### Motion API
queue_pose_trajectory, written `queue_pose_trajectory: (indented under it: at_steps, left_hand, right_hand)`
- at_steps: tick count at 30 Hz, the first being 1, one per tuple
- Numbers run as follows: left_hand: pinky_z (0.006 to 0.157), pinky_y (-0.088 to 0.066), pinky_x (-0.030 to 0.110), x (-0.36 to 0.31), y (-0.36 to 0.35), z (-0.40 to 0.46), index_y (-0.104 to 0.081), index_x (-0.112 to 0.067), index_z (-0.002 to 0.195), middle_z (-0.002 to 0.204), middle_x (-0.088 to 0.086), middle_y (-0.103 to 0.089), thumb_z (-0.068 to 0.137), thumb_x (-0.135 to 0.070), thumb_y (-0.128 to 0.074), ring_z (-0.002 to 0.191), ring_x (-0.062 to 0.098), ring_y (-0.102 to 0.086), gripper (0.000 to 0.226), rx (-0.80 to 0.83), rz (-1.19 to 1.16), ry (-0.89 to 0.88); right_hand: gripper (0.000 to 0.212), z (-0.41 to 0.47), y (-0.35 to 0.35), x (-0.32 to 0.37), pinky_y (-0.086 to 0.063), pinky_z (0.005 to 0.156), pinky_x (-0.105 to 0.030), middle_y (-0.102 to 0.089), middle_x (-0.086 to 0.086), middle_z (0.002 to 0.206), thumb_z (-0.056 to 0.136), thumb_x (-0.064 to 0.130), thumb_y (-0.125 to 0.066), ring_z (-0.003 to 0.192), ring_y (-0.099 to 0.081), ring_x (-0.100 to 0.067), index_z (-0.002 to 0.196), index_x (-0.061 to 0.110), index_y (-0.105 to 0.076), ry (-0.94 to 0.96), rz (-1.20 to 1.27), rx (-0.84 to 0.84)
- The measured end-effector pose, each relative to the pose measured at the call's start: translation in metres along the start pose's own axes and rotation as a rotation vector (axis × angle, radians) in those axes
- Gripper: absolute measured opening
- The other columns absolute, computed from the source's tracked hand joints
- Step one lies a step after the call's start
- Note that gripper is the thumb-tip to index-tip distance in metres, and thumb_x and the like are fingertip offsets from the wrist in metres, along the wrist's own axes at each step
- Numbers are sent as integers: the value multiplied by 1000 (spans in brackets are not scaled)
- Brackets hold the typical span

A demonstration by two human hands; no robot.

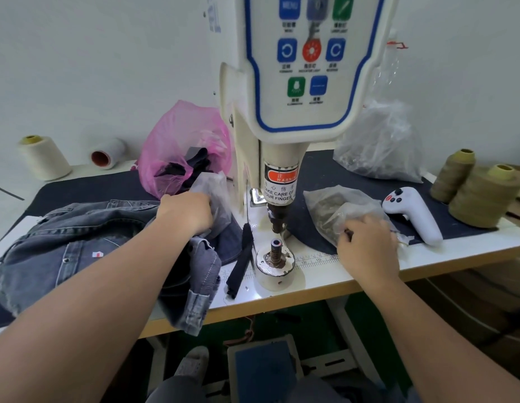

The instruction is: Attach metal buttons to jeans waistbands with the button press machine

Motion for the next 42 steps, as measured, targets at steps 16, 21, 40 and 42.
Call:
queue_pose_trajectory:
  at_steps: [16,21,40,42]
  left_hand:
    - [82,-30,37,-3,-7,-9,-58,-27,110,68,-8,-42,94,-25,-45,78,22,-48,20,-155,-19,9]
    - [83,-29,38,-10,-2,-8,-61,-26,119,72,-7,-49,92,-21,-49,82,21,-50,29,-50,58,-10]
    - [92,-34,41,-8,-6,-14,-60,-24,102,69,-6,-50,88,-16,-53,78,21,-49,18,-167,-22,-19]
    - [91,-34,41,-8,-8,-16,-60,-21,100,78,0,-60,91,-16,-50,78,24,-52,14,-216,-49,1]
  right_hand:
    - [18,-1,-4,2,-36,98,-43,-52,-5,103,93,20,-47,106,-45,-25,96,13,-63,-114,-57,-17]
    - [21,-4,-2,2,-37,95,-46,-49,-4,87,92,15,-40,96,-46,-26,77,11,-54,-150,21,-52]
    - [26,-4,0,-1,-33,96,-43,-49,3,94,91,35,-59,102,-43,-22,69,21,-63,-72,137,-49]
    - [23,-4,-1,-2,-31,97,-43,-51,1,94,92,23,-51,96,-39,-18,77,19,-68,-48,185,-69]
Point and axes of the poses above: each hand's wrist, its own z-axis towards the middle knuckle, its own y-axis out of the back of the hand, x = y × z, the point moved 2 cm from there along z, towards the middle knuckle
